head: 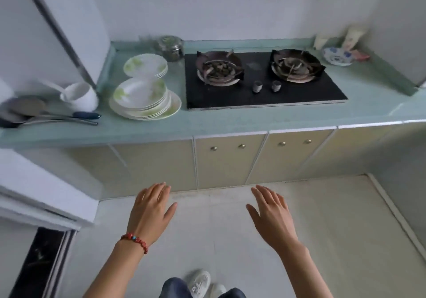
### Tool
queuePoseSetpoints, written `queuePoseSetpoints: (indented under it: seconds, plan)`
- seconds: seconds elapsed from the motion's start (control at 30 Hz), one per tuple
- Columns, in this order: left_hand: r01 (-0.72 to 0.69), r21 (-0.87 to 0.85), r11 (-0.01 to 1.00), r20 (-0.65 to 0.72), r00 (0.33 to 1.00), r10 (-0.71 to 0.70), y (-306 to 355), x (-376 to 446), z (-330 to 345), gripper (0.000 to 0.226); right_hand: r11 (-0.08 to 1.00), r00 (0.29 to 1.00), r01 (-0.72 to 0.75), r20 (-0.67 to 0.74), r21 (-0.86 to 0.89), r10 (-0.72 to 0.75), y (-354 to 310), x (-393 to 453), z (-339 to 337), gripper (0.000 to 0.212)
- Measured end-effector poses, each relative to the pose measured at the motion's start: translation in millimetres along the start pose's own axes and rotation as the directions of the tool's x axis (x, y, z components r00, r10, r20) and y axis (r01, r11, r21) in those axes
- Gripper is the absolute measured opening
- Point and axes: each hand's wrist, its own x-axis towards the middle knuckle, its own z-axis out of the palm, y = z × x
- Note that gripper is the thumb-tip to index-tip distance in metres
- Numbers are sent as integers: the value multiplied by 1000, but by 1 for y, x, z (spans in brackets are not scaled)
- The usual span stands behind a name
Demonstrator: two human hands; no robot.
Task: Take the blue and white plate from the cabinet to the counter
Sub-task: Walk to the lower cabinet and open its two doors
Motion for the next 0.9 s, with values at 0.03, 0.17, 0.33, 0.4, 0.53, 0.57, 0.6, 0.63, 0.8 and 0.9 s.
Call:
queuePoseSetpoints:
  seconds: [0.03, 0.17, 0.33, 0.4, 0.53, 0.57, 0.6, 0.63, 0.8, 0.9]
  plan:
    - [54, -7, 998, -11, 998, -55, -11, -9, -1, 83, 999, 998, 53, 33, 1, -53, -10, 8, 5, 44]
    - [222, -5, 975, -17, 975, -222, -47, -38, -2, 82, 969, 962, 245, 121, 15, -245, -48, 30, 26, 44]
    - [314, 2, 949, -4, 949, -314, -85, -48, -4, 83, 946, 937, 320, 129, 48, -323, -94, 49, 45, 41]
    - [317, 6, 948, -7, 948, -317, -102, -42, -6, 82, 939, 931, 339, 125, 51, -343, -110, 58, 55, 40]
    - [290, -5, 957, -11, 957, -290, -147, -14, -14, 77, 945, 939, 325, 110, 35, -327, -146, 85, 77, 39]
    - [287, -5, 958, -17, 958, -287, -161, -6, -17, 71, 948, 942, 318, 100, 25, -319, -157, 92, 83, 39]
    - [277, -3, 961, -25, 961, -277, -177, 2, -20, 64, 953, 948, 303, 97, 23, -304, -170, 100, 90, 39]
    - [259, 2, 966, -27, 966, -259, -194, 11, -23, 62, 959, 954, 282, 96, 28, -283, -183, 107, 97, 39]
    - [194, 2, 981, 6, 981, -194, -277, 45, -42, 67, 981, 976, 186, 103, 64, -191, -250, 141, 132, 38]
    - [142, 19, 990, 16, 990, -142, -318, 63, -45, 79, 987, 983, 143, 106, 74, -150, -281, 161, 149, 38]
